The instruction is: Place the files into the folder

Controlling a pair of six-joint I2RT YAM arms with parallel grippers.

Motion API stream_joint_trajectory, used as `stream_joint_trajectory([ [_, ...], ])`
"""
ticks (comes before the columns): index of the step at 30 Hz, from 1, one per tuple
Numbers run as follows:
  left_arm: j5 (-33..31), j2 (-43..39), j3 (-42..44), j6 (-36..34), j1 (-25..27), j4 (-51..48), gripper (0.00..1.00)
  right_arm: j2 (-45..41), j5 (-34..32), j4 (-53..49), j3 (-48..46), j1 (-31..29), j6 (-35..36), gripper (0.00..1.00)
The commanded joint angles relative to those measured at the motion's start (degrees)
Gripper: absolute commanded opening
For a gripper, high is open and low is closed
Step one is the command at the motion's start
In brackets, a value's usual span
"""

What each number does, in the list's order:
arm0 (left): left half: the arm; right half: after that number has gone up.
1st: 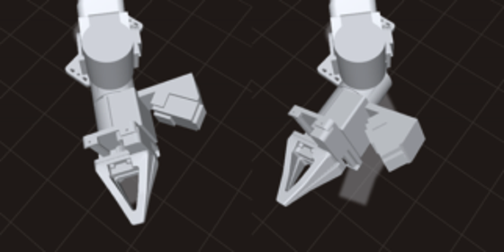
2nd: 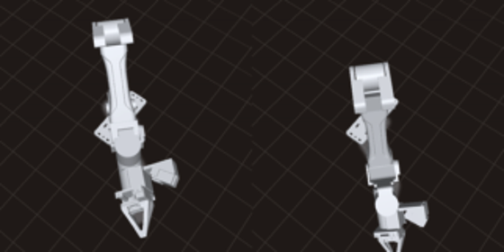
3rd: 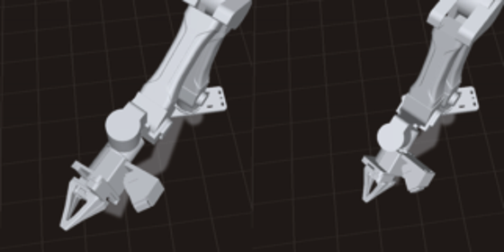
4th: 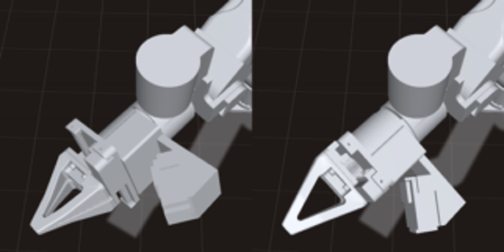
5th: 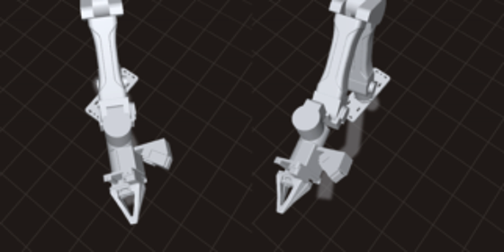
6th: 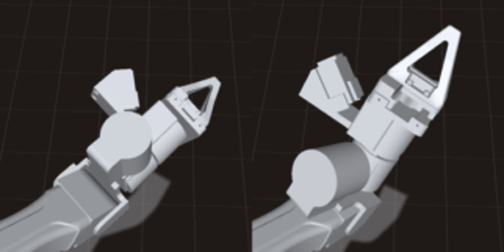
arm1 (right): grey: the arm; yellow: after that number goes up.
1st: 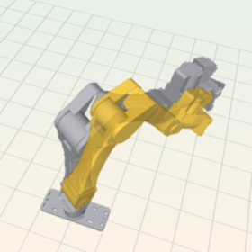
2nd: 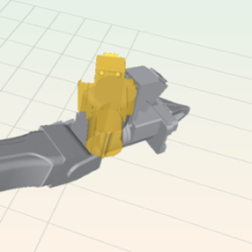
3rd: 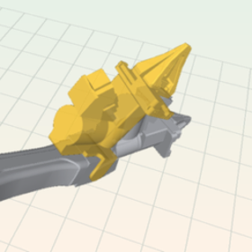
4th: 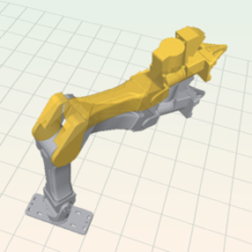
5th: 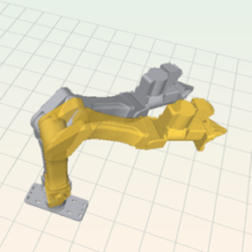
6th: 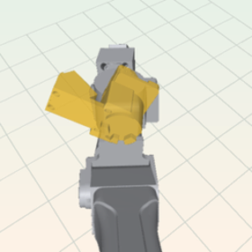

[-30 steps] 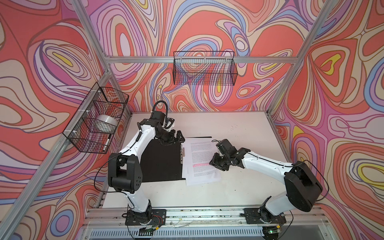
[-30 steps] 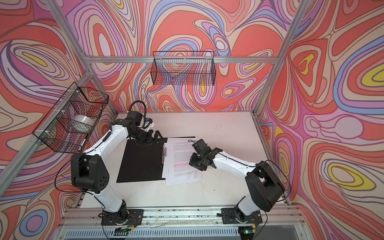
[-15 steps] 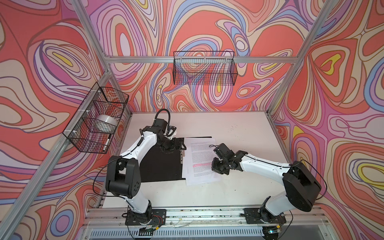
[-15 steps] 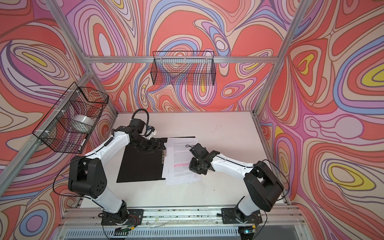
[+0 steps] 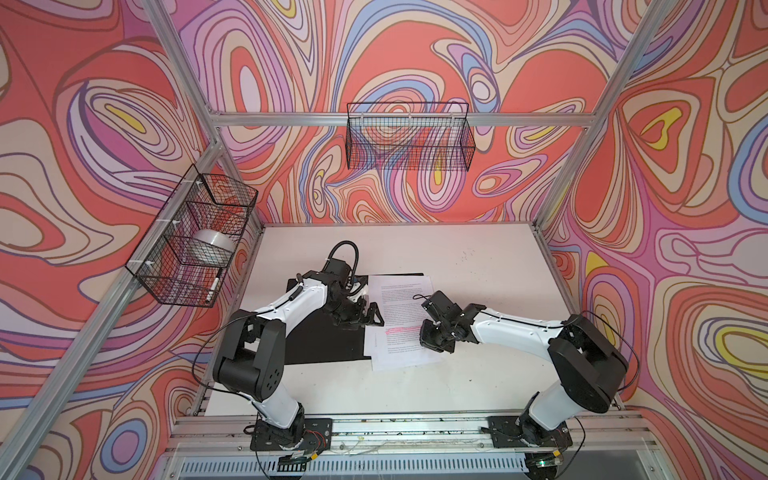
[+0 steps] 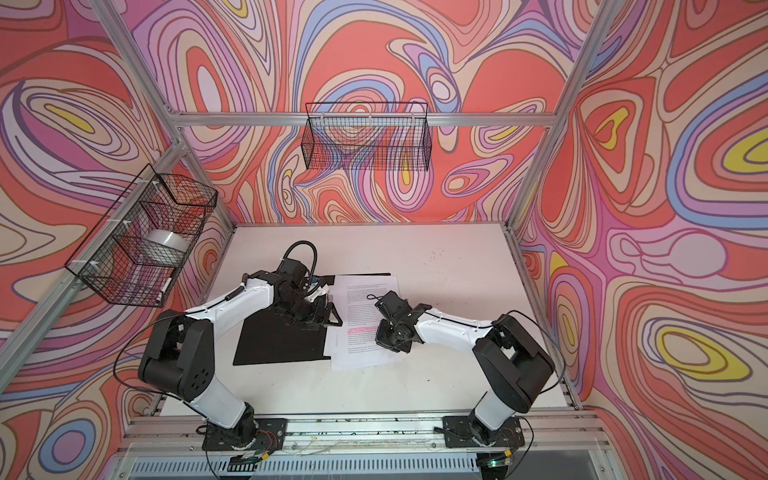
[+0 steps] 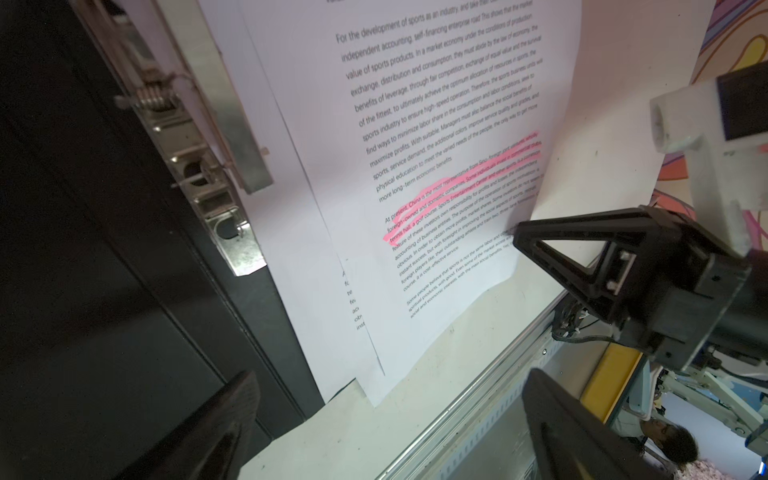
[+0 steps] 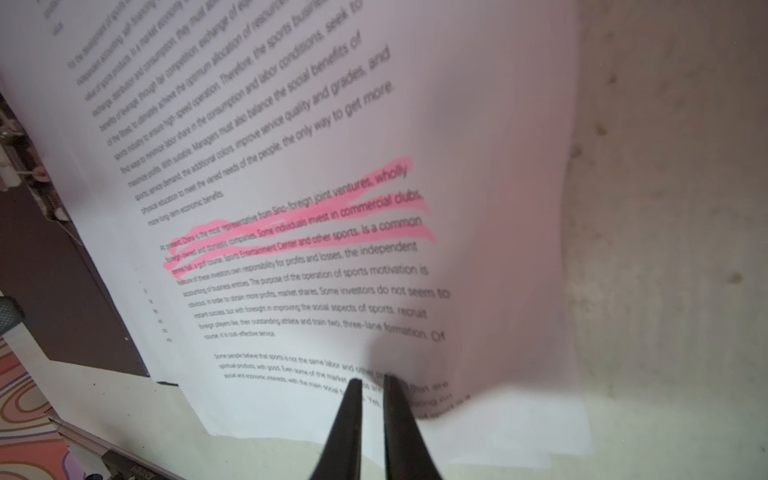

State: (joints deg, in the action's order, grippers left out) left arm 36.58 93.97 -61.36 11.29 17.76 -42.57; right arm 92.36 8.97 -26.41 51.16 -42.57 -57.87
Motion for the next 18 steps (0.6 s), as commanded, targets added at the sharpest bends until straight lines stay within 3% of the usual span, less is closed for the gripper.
stream_joint_trajectory([
  [1,1.73,-0.77,1.04,-2.97,0.06,1.25,1.0,1.65,1.02,2.38,2.21,-0.46,1.29,0.13],
  [5,2.06,0.08,1.92,-3.73,0.35,1.72,0.99,2.92,2.21,2.63,4.48,-0.42,2.63,0.15],
  [8,1.13,0.46,2.47,-4.46,0.43,1.87,0.99,0.73,-1.66,-1.59,6.32,-0.42,3.43,0.31],
  [11,0.55,-0.81,3.53,-5.37,0.43,2.91,0.99,-2.79,-5.22,-6.07,7.08,1.42,5.1,0.38],
  [18,0.67,-1.31,4.94,-6.53,0.58,3.4,1.0,-8.44,1.6,-0.85,0.83,13.29,9.55,0.48],
])
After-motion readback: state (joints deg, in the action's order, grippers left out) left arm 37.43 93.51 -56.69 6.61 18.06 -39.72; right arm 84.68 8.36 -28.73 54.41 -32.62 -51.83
